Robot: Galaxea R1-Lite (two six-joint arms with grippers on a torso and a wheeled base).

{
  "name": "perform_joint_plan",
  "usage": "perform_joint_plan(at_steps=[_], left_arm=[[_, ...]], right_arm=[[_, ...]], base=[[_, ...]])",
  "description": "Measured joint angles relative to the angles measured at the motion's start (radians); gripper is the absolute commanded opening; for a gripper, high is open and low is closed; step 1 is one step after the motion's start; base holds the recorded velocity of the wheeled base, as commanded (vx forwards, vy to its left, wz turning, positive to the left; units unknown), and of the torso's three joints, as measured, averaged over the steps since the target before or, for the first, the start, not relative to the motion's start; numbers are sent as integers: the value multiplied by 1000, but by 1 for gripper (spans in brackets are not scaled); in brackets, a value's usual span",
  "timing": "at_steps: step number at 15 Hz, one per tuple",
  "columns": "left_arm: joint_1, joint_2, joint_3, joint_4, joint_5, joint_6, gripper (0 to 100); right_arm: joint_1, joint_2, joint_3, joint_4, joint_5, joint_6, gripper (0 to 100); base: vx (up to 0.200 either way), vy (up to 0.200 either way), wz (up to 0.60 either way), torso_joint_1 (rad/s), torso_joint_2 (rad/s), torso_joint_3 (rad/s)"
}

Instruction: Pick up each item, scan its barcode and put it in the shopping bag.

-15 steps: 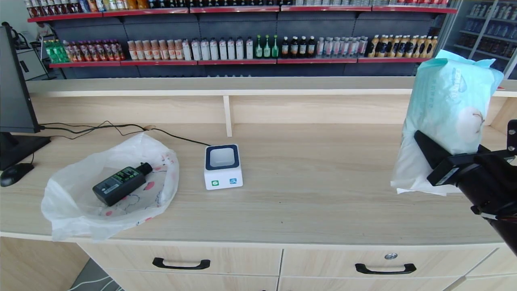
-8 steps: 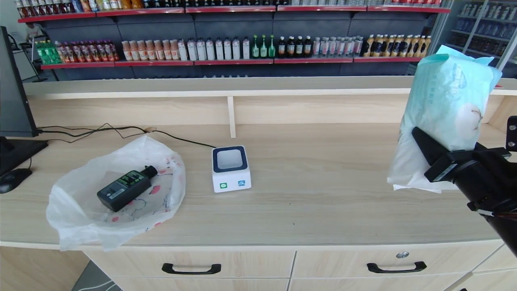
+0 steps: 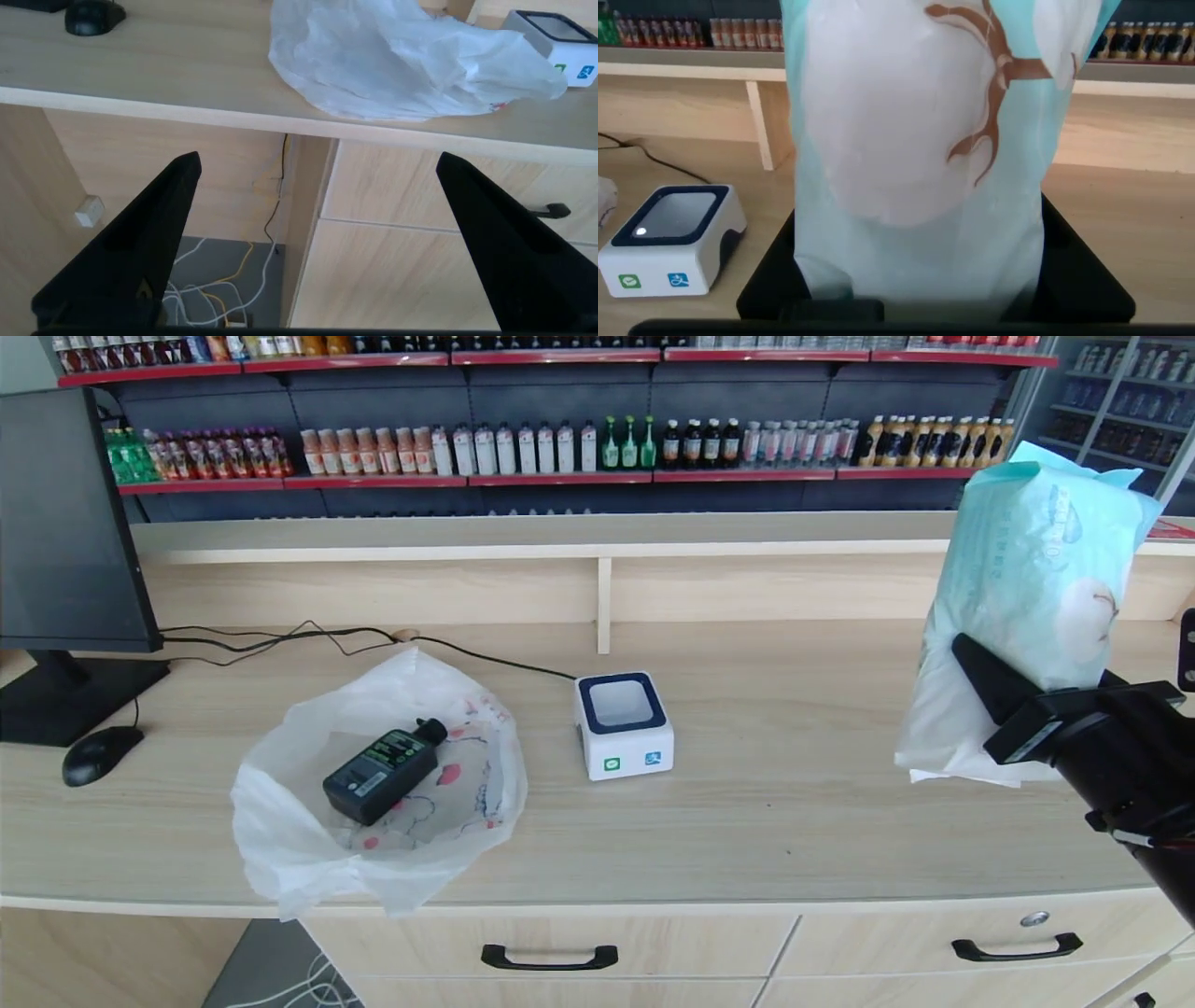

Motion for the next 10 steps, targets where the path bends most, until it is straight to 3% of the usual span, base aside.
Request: perform_joint_plan(at_steps=[4, 10], left_arm=[[-1, 0, 0, 0, 0, 0, 100], [-1, 0, 0, 0, 0, 6, 100]], right_arm=[[1, -10, 3, 0, 0, -1, 0], [10, -13, -4, -1, 0, -1, 0]], base=[[0, 200, 0, 2, 4, 4], [0, 0, 0, 0, 0, 0]])
